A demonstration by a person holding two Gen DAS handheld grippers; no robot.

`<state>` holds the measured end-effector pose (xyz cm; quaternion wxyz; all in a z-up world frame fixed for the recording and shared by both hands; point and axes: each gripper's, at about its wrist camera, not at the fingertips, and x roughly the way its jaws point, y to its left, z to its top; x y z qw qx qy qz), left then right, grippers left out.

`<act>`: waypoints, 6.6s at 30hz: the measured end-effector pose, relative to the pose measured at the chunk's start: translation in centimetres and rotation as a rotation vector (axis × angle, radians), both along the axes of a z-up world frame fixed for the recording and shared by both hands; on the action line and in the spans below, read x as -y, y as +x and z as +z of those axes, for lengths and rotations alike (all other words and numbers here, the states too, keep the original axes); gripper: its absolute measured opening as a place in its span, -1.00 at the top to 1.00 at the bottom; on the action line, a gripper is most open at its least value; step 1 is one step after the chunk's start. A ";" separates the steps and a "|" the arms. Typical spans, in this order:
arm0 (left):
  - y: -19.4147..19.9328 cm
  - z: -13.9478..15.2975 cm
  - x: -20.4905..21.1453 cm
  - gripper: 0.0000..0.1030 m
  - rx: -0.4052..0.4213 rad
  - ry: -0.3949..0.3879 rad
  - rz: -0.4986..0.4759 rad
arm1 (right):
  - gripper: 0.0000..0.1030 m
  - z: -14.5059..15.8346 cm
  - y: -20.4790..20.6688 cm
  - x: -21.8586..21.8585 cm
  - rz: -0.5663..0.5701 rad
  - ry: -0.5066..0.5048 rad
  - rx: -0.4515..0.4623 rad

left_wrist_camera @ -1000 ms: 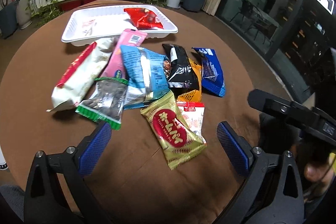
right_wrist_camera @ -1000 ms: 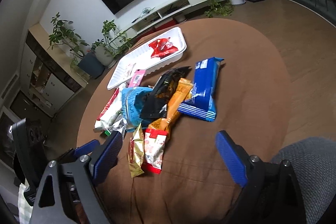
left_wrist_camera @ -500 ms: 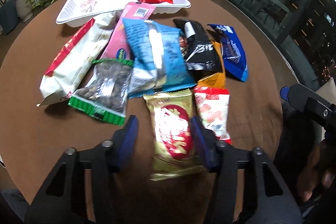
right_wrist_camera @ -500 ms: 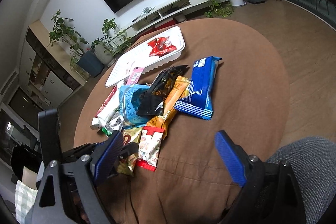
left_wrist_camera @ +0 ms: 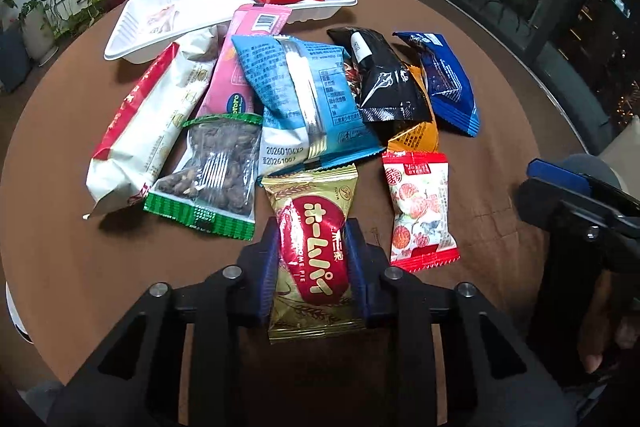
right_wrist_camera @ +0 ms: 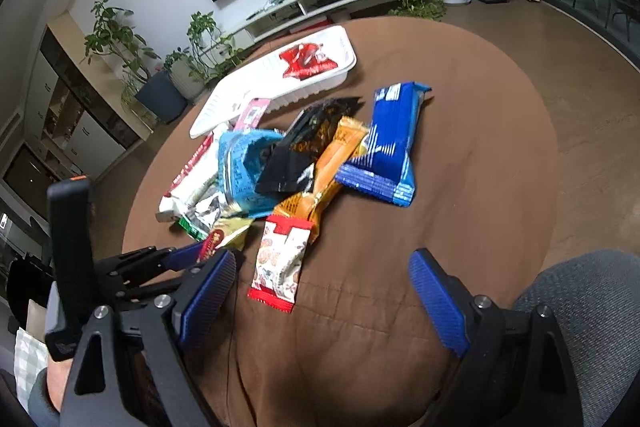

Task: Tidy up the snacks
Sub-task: 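Grasp the red-white candy packet with the right tool, then carry the gold packet with the left tool while the right tool carries the candy packet to the tray, then open both tools over the tray and pull them back toward the pile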

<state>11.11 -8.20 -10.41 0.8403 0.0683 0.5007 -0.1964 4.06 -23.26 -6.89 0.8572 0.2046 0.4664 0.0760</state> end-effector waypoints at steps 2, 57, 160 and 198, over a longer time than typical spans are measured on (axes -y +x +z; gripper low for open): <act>-0.4 0.0 -0.3 0.45 0.002 -0.015 -0.002 | -0.78 -0.1 0.1 -0.5 0.007 -0.009 -0.005; -4.0 1.6 -6.2 0.44 0.064 -0.201 0.110 | 0.39 -0.4 1.9 -3.6 0.162 -0.111 -0.042; 10.2 9.0 -11.4 -1.00 0.252 -0.127 0.224 | -1.00 6.2 11.1 4.1 0.057 0.365 0.174; 12.6 2.7 -7.2 -0.38 0.016 0.138 -0.026 | -0.57 0.4 4.6 0.9 0.040 0.112 -0.010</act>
